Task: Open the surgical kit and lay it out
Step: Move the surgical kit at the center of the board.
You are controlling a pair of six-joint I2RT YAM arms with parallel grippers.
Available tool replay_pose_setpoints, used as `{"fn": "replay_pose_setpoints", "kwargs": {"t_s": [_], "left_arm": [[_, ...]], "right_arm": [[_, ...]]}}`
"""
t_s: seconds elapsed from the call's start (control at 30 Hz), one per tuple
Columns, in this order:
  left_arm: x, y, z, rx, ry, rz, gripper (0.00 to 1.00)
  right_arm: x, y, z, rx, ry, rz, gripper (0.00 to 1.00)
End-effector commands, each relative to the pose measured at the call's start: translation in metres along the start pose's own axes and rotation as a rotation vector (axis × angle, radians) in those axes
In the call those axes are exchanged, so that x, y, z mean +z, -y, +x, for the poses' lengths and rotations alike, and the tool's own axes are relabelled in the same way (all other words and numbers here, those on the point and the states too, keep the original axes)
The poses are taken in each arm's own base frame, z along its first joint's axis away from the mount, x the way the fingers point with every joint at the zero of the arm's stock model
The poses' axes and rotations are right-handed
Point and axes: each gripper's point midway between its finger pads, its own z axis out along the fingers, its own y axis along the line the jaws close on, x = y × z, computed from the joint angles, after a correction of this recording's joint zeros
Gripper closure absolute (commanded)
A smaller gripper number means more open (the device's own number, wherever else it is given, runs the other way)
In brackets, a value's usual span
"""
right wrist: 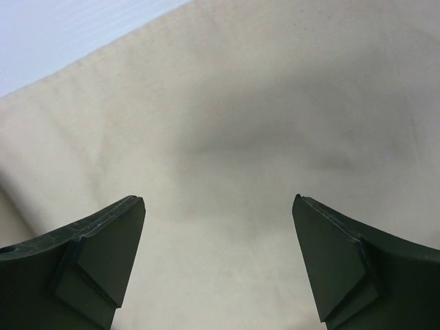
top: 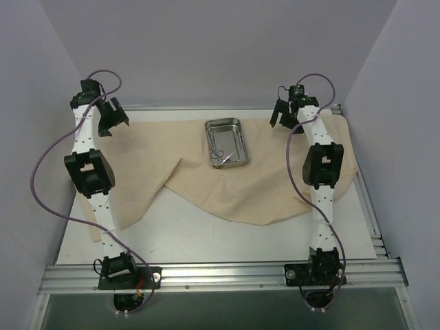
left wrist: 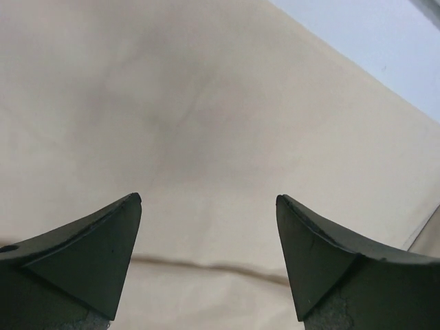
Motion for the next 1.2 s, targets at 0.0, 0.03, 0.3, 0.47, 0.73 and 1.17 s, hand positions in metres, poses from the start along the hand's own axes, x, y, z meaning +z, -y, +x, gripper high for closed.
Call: {"fn": "replay_pose_setpoints", "kwargs": {"t_s": [0.0,0.03,0.3,0.47,0.73,1.17], "left_arm": [[-0.041,0.003,0.035,0.106,-0.049,-0.156,0.12],[-0.04,-0.005,0.049,0.117,-0.085,-0.2,0.12],[-0.012,-0.025,0.098,0.178,-0.278,-0.328,0.13],[0.025,-0.038,0.124,0.208,-0.385,-0.392,0.16],[0.066,-0.046,0.123,0.197,-0.378,-0.376,0.15],[-0.042,-0.016,0.05,0.144,-0.126,-0.296,0.07]], "right_arm": [[-0.077,-0.027,-0.018,-0.018,0.052,-0.051,0.07],[-0.079,-0.024,-0.011,-0.033,0.038,-0.025,0.07],[-0.066,-0.013,0.057,-0.175,-0.101,0.106,0.08],[-0.046,-0.002,0.09,-0.175,-0.173,0.117,0.09],[-0.014,0.007,0.116,-0.152,-0.247,0.132,0.09],[-0.133,0.02,0.048,-0.151,-0.09,0.237,0.02]]}}
